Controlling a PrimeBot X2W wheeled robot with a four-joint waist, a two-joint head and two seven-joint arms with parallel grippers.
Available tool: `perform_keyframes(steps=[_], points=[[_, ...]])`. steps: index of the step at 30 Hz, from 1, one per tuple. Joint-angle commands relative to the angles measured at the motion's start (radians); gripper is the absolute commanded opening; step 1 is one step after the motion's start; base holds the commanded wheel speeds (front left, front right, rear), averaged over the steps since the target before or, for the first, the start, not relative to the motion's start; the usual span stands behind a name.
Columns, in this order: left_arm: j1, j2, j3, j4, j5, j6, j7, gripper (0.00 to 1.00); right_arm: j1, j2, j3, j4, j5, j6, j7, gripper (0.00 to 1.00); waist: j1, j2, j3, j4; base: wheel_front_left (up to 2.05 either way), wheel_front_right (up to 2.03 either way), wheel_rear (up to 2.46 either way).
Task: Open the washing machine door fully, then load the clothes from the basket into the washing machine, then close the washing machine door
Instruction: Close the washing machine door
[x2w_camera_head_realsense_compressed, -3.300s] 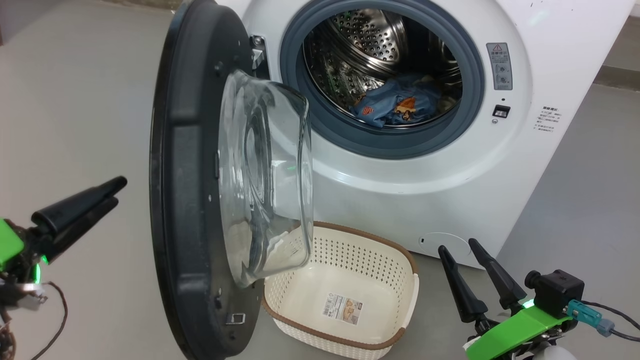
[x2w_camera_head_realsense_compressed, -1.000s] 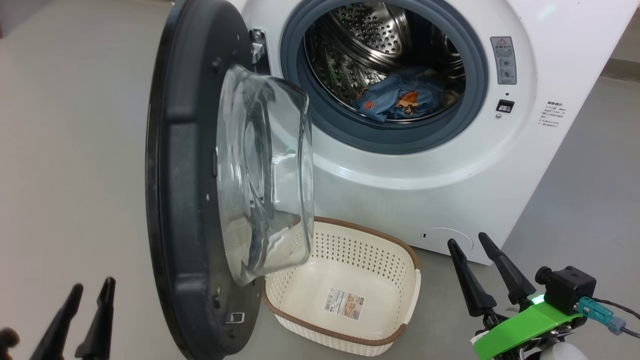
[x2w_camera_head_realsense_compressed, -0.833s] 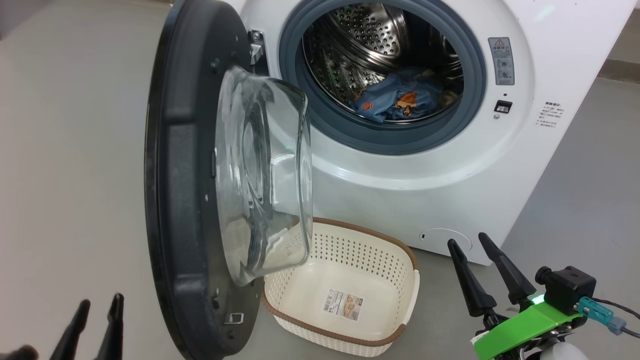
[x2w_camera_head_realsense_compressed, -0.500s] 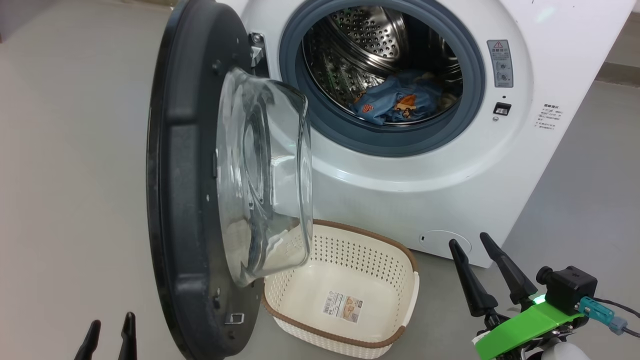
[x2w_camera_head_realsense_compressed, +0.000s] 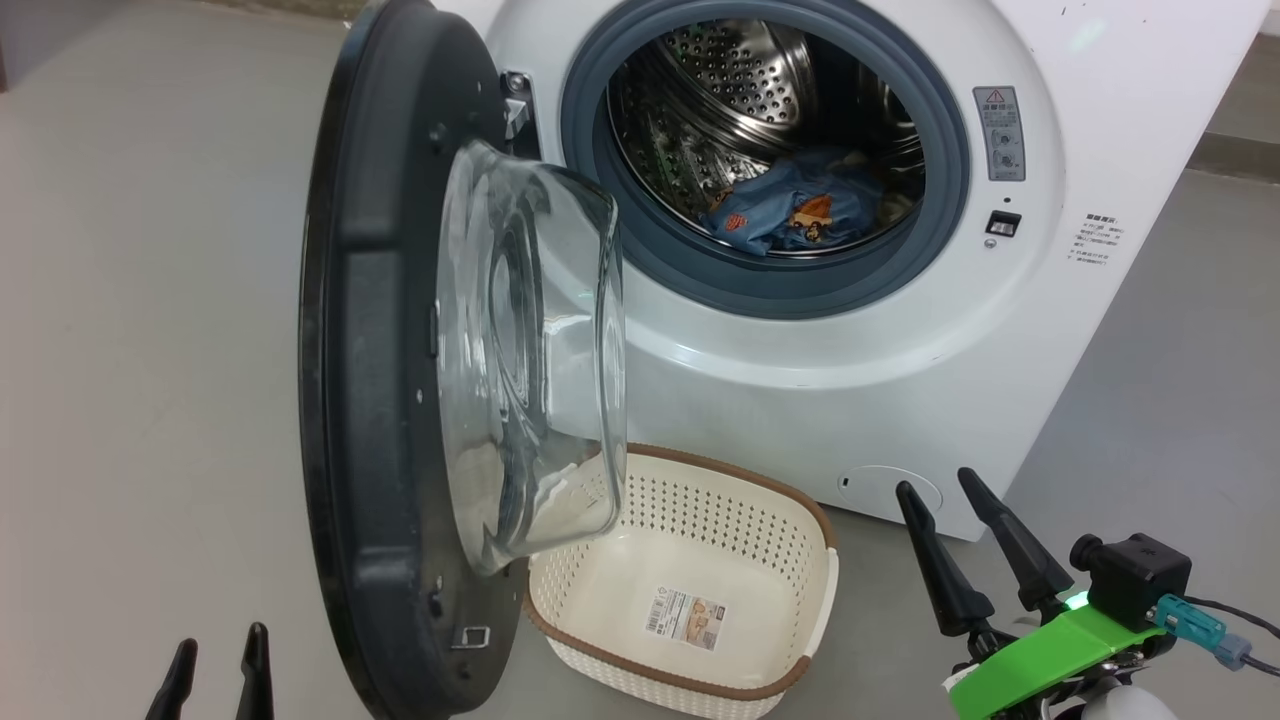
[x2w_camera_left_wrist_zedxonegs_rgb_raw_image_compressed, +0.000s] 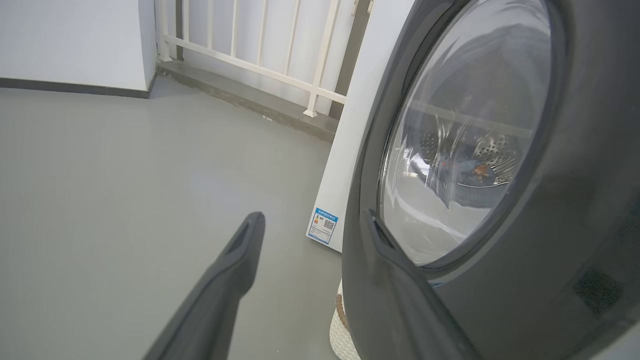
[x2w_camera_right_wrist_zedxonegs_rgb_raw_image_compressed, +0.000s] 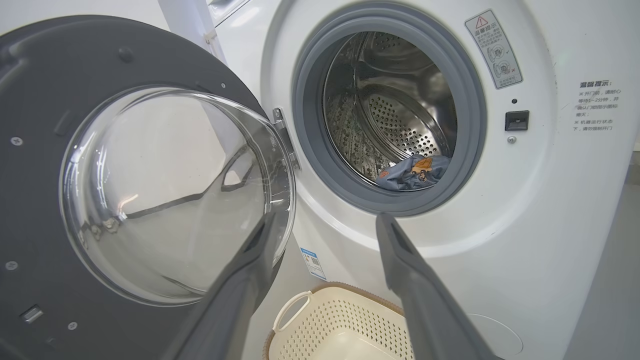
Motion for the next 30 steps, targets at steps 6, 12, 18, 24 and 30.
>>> perform_keyframes(steps=[6, 12, 18, 24, 30], points=[[-0.043, 0.01, 0.049, -0.032, 0.031, -0.012, -0.012, 1.0, 0.0, -0.012, 0.032, -0.017, -0.011, 0.002, -0.005, 1.0, 0.0, 0.0, -0.005, -0.003, 0.0, 0.0, 0.0], [-0.038, 0.002, 0.059, -0.036, 0.042, -0.017, -0.012, 1.0, -0.001, -0.014, 0.039, -0.014, -0.019, 0.002, -0.005, 1.0, 0.0, 0.0, -0.007, -0.005, 0.0, 0.0, 0.0], [-0.038, -0.004, 0.067, -0.041, 0.053, -0.02, -0.012, 1.0, 0.0, -0.015, 0.037, -0.009, -0.027, 0.002, -0.005, 1.0, 0.0, 0.0, -0.01, -0.005, 0.0, 0.0, 0.0], [-0.035, -0.002, 0.076, -0.043, 0.059, -0.022, -0.012, 1.0, 0.003, -0.011, 0.036, -0.008, -0.029, 0.002, -0.005, 1.0, 0.0, 0.0, -0.012, -0.003, 0.0, 0.0, 0.0], [-0.044, 0.02, 0.075, -0.061, 0.059, -0.024, -0.009, 0.0, 0.006, -0.01, 0.033, -0.01, -0.028, 0.002, -0.005, 1.0, 0.0, 0.0, -0.012, 0.002, 0.0, 0.0, 0.0]])
